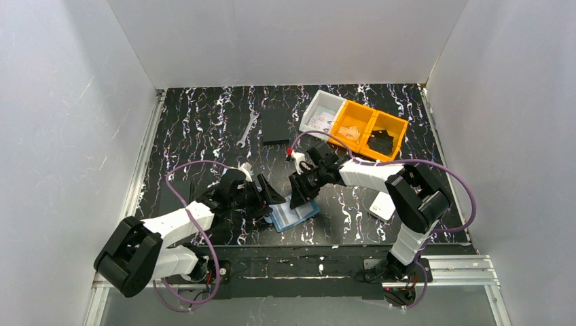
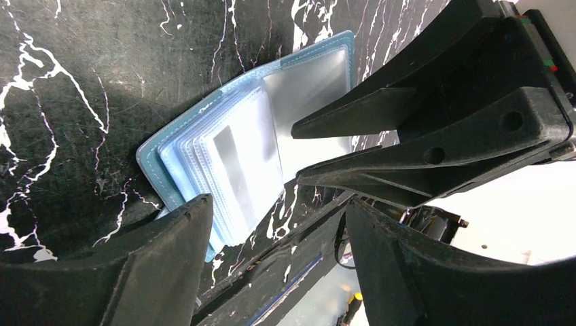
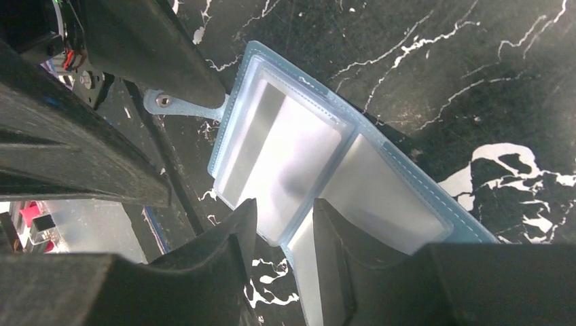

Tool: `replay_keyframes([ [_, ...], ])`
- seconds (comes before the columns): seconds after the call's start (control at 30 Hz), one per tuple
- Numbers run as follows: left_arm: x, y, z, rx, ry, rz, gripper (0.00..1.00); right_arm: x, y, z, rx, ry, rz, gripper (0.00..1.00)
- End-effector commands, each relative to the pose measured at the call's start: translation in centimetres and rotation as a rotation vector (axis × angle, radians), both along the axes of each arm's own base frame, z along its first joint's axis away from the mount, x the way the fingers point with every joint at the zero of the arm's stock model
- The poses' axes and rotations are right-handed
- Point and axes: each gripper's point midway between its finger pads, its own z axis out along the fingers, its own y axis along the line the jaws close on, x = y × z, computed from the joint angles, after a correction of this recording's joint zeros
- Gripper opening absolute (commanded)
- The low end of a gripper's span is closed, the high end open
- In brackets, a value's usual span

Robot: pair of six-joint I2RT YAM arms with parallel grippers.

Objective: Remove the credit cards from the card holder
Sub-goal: Remove the credit card from the card holder.

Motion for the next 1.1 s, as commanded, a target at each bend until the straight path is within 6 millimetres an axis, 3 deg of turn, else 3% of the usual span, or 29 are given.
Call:
replay_keyframes([
  [0.0,-0.4,-0.4,1.0,-0.030,0.004,-0.024,0.69,0.2,0.9,0.5,0.007,-0.012,0.025,0.41],
  [0.3,-0.1,-0.6,0.7,-0.012,0.000,-0.027,0.67,1.3,-0.2,-1.8,-0.106,-0.025,-0.037,0.12],
  [0.53,1.8,-0.1,1.4,0.044,-0.122,-0.060,0.66,1.4,-0.5,-2.8,-0.145,-0.014,-0.047,0.09],
  [0.8,3.7,-0.1,2.4,0.133,-0.230,-0.215,0.64,1.3,-0.5,-2.9,-0.145,-0.003,-0.046,0.09],
  [1.07,4.0,0.0,0.8,0.215,-0.176,-0.308,0.60,1.1,-0.3,-2.8,-0.137,0.006,-0.041,0.09],
])
